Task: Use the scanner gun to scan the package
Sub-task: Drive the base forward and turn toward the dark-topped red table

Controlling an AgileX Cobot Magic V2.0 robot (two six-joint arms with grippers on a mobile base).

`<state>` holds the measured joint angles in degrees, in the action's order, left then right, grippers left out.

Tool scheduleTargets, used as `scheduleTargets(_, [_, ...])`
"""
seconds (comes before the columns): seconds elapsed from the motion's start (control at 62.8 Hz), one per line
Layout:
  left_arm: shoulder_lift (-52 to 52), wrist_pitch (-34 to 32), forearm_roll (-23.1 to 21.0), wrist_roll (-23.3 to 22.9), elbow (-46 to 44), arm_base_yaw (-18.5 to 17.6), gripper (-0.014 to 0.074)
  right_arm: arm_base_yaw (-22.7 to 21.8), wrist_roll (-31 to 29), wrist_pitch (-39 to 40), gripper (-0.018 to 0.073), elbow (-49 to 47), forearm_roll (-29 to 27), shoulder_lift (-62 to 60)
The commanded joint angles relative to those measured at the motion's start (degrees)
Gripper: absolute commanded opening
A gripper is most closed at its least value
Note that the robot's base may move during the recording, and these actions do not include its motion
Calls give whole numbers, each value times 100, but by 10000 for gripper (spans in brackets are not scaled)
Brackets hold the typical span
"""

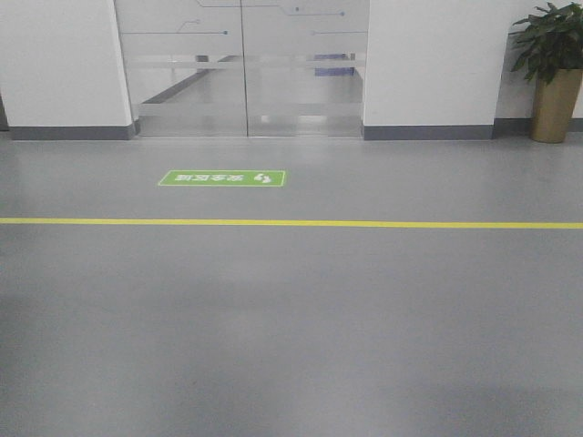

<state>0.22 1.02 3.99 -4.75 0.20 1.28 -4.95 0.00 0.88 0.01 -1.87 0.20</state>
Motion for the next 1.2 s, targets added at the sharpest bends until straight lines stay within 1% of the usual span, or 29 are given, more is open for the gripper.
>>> scheduleTargets(0.0, [-22, -102, -27, -38, -20, -24, -111, 8, 0, 90, -168, -1, 35, -20])
scheduleTargets(1.179, [-22, -102, -27, -38, -20, -24, -111, 8, 0, 90, -168, -1, 35, -20])
